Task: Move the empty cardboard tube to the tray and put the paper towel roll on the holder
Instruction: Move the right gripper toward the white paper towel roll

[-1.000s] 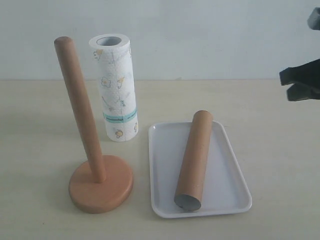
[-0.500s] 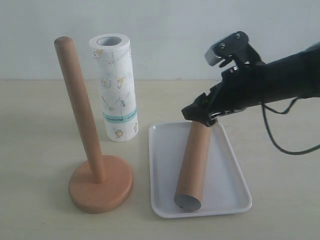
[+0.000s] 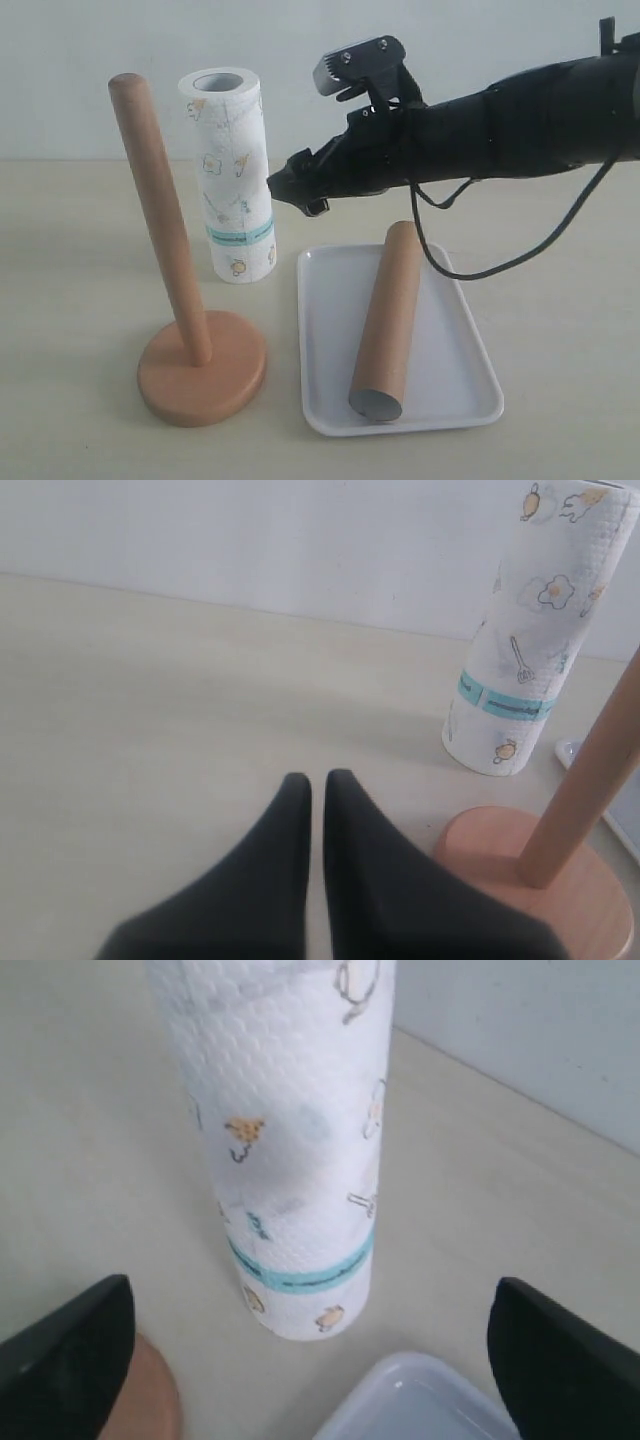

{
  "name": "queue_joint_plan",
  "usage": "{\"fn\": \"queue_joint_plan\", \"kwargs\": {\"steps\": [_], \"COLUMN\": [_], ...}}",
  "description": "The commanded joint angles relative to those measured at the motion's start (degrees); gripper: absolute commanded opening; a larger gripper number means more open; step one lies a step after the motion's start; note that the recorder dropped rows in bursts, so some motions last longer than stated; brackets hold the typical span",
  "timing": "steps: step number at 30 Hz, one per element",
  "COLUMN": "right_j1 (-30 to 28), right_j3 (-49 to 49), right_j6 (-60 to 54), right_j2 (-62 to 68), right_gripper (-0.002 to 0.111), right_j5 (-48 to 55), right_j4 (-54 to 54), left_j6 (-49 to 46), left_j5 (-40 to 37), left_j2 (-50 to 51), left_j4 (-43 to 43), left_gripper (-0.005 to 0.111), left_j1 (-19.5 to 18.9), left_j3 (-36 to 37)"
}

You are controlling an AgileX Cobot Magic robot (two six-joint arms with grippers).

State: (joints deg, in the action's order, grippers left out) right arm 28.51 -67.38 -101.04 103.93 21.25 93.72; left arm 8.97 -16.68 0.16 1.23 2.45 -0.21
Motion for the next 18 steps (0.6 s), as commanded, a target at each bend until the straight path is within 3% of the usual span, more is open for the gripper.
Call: {"fn": "queue_joint_plan", "kwargs": {"steps": [1,8,18], "right_j1": [0.1,0.1,0.1], "right_j3": [-1.3,-4.3,-9.6], "right_j6": [-9.1,-12.0,-16.7], "right_j2": [2.0,4.8,8.1], "right_gripper": [0.089,0.089,0.089], "right_j5": [4.9,11.4,12.2], "right_j4": [6.2,6.2,6.2], "left_j6": [0.0,0.0,0.0], "left_j5": [-0.1,-0.1,-0.1], "left_j2": [-0.2,-0.2,-0.2], "left_j4": [-0.2,-0.2,-0.2], "left_gripper": [0.004,0.004,0.004], "left_j1": [-0.1,-0.1,-0.1], "left_j3": [0.2,0.2,0.2]}}
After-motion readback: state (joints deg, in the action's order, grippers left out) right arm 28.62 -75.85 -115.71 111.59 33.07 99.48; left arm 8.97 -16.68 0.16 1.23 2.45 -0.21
